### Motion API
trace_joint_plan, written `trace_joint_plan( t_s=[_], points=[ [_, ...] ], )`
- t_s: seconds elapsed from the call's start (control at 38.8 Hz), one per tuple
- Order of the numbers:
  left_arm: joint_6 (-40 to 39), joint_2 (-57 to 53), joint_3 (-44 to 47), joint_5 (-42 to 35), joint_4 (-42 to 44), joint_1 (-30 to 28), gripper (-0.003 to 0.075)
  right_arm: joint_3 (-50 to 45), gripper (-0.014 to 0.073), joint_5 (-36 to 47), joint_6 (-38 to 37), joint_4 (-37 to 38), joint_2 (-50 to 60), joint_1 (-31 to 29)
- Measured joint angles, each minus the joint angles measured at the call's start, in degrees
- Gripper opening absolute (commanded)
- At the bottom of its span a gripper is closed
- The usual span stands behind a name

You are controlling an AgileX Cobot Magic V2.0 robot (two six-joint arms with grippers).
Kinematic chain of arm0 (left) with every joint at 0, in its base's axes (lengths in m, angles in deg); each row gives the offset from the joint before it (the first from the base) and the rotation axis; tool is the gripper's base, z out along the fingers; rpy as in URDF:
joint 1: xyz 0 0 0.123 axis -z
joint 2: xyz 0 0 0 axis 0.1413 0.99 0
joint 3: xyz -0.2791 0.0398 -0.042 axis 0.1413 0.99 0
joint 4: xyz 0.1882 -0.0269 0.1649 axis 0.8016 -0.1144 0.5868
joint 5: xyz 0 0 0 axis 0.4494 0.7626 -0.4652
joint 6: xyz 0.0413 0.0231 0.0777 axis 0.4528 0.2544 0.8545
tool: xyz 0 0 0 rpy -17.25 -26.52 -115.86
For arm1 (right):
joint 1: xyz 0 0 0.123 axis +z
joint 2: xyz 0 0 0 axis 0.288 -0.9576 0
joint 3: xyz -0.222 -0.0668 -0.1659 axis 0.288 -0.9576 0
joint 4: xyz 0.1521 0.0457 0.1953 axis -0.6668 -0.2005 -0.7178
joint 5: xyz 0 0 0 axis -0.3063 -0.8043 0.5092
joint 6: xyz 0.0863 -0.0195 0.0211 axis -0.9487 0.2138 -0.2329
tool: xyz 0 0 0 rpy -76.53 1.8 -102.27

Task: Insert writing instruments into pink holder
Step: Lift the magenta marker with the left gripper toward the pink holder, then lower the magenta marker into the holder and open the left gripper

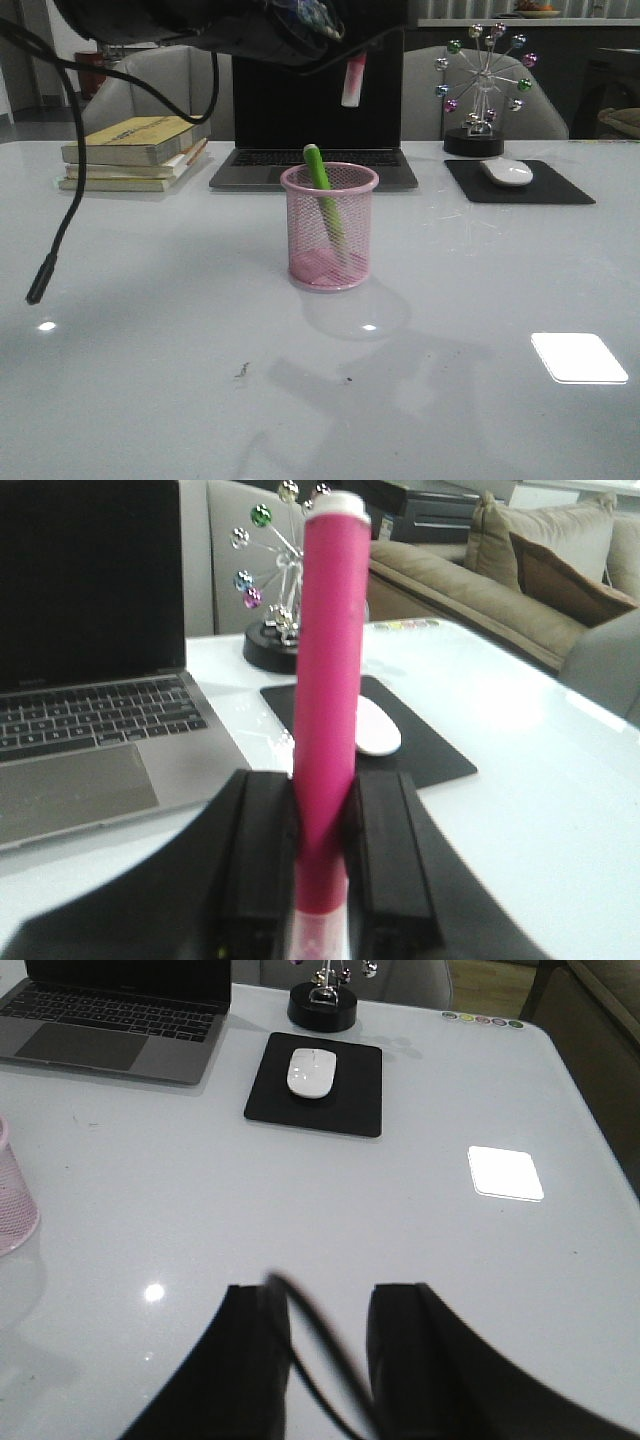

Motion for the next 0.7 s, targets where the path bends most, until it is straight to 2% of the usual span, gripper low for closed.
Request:
trace_joint_plan(
  t_s=[0.31, 0.7],
  points=[
    [-1.62, 0.00, 9.27, -9.22, 0.25, 0.11, 0.0102, 0.00, 0.0337, 0.00, 0.00, 0.00, 0.00, 0.00],
    [-1.67, 0.00, 14.53, -11.05, 1.47, 0.11, 0.0102, 0.00, 0.0337, 0.00, 0.00, 0.00, 0.00, 0.00]
  ],
)
